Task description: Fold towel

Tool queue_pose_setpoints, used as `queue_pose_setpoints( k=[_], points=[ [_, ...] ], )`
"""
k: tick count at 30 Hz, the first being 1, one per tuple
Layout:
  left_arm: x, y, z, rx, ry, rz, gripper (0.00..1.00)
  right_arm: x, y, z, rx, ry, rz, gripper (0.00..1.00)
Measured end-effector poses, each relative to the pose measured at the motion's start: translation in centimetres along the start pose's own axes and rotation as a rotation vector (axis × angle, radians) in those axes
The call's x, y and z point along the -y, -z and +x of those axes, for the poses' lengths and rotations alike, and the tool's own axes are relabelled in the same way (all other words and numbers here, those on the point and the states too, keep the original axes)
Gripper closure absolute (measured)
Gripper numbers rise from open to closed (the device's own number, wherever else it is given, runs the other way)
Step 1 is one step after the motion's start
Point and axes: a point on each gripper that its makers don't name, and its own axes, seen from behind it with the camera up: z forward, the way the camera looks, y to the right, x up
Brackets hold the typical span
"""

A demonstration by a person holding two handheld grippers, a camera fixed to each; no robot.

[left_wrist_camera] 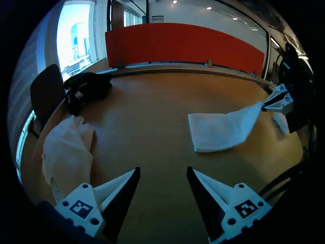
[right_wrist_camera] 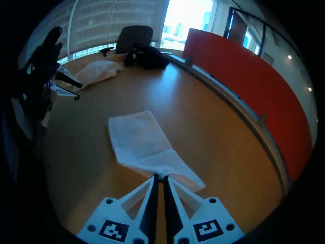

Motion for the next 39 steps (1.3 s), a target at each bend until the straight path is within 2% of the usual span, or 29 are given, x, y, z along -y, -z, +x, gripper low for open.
queue_pose_setpoints(
  k=[11, 23, 33, 39],
  points=[
    [0.1, 0.3, 0.1, -0.002, -0.001, -0.004, 0.16, -0.2, -0.1, 3.8, -0.041, 0.069, 0.015, 0.92],
    [0.3, 0.8, 0.0, -0.006, 0.015, 0.000, 0.16, 0.2, -0.9, 5.0, -0.040, 0.097, 0.041, 0.92],
    [1.1, 1.3, -0.2, -0.013, 0.033, 0.020, 0.16, 1.6, -3.1, 6.7, -0.035, 0.142, 0.097, 0.92],
    [0.8, 1.5, -0.3, -0.020, 0.051, 0.012, 0.16, 2.9, -5.2, 7.9, -0.027, 0.189, 0.142, 0.92]
  ],
)
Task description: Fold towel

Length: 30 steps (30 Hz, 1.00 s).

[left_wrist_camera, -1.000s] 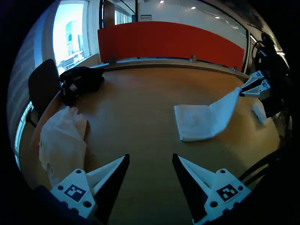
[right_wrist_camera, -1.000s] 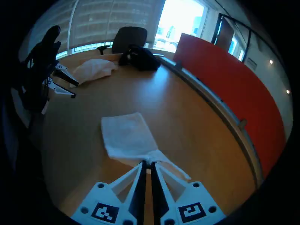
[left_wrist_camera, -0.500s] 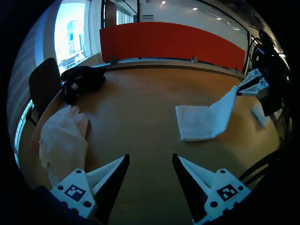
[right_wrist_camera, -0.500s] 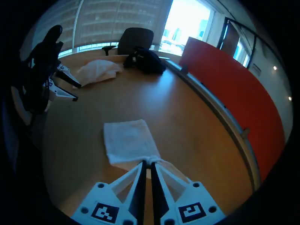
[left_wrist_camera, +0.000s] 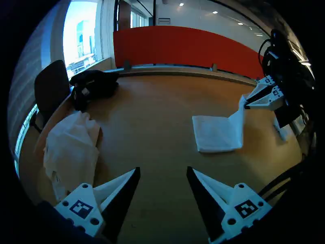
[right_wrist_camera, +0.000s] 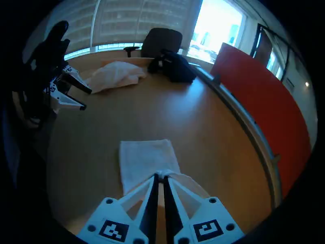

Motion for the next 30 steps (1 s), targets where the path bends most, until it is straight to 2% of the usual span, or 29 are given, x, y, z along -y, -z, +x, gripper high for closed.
queue_pose_setpoints(
  k=[6, 12, 20, 24, 30],
  points=[
    [0.8, 0.5, -0.4, -0.004, 0.028, 0.021, 0.16, 1.3, -2.7, 1.2, 0.013, 0.038, 0.057, 0.92],
    [0.7, 1.1, -1.0, -0.002, 0.050, 0.020, 0.16, 3.5, -5.8, 2.2, 0.022, 0.060, 0.125, 0.92],
    [1.3, 1.7, -1.9, 0.001, 0.064, 0.048, 0.16, 6.9, -10.0, 1.0, 0.080, 0.036, 0.209, 0.92],
    [1.2, 1.9, -2.1, 0.002, 0.070, 0.048, 0.16, 7.3, -10.6, 0.7, 0.090, 0.019, 0.213, 0.92],
    [1.1, 1.8, -2.1, 0.000, 0.075, 0.043, 0.16, 7.1, -10.2, 0.9, 0.083, 0.011, 0.209, 0.88]
  ],
)
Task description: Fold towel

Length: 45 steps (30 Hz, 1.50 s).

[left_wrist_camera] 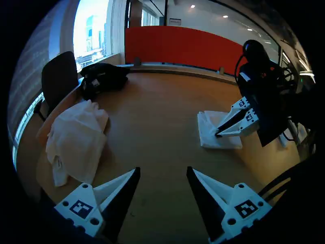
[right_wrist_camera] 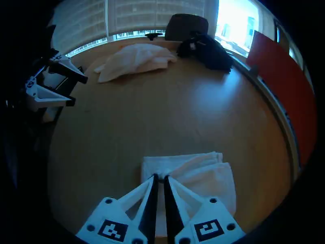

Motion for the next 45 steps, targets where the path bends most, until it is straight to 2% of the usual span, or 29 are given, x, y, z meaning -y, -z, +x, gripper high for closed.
queue_pose_setpoints(
  k=[3, 7, 9, 11, 20, 28, 45],
  points=[
    [0.0, -0.1, 0.2, -0.002, -0.002, -0.001, 0.16, -0.2, 0.3, 0.1, -0.008, -0.001, -0.008, 0.79],
    [-0.1, -0.1, 0.3, -0.004, -0.005, -0.001, 0.16, -0.5, 0.8, 0.5, -0.031, -0.005, -0.025, 0.54],
    [-0.1, -0.1, 0.3, -0.005, -0.005, -0.001, 0.16, -0.6, 1.2, 0.6, -0.041, -0.009, -0.033, 0.35],
    [-0.1, -0.1, 0.3, -0.005, -0.004, -0.001, 0.16, -0.8, 1.5, 0.5, -0.048, -0.015, -0.043, 0.27],
    [-0.4, -0.1, 0.4, -0.008, -0.008, -0.004, 0.16, -1.2, 2.3, -0.3, -0.056, -0.052, -0.068, 0.25],
    [-0.5, 0.0, 0.5, -0.008, -0.014, -0.005, 0.16, -0.6, 3.2, -2.1, -0.050, -0.086, -0.096, 0.25],
    [-1.2, 0.0, 0.7, -0.006, -0.033, -0.017, 0.16, 0.0, 5.1, -6.1, -0.037, -0.213, -0.172, 0.25]
  ],
)
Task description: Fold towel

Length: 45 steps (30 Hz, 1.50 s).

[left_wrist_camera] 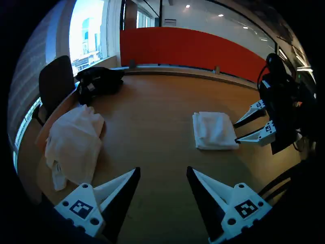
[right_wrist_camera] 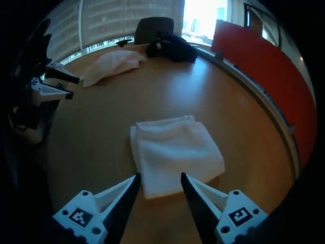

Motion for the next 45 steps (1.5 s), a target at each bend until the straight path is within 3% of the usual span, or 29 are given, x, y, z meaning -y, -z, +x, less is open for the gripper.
queue_pose_setpoints(
  k=[14, 32, 36, 45],
  points=[
    [-0.3, -0.2, -0.1, 0.003, -0.002, -0.002, 0.16, 1.2, -0.8, -3.1, 0.039, -0.113, -0.052, 0.25],
    [-0.5, -0.4, -0.1, 0.002, 0.000, -0.006, 0.16, 1.9, -1.2, -4.5, 0.050, -0.242, -0.130, 0.25],
    [-0.6, -0.4, -0.2, 0.003, 0.000, -0.008, 0.16, 2.1, -1.5, -4.8, 0.050, -0.253, -0.138, 0.33],
    [-0.6, -0.4, -0.2, 0.003, 0.000, -0.009, 0.16, 1.8, -1.8, -4.9, 0.038, -0.295, -0.155, 0.71]
  ],
)
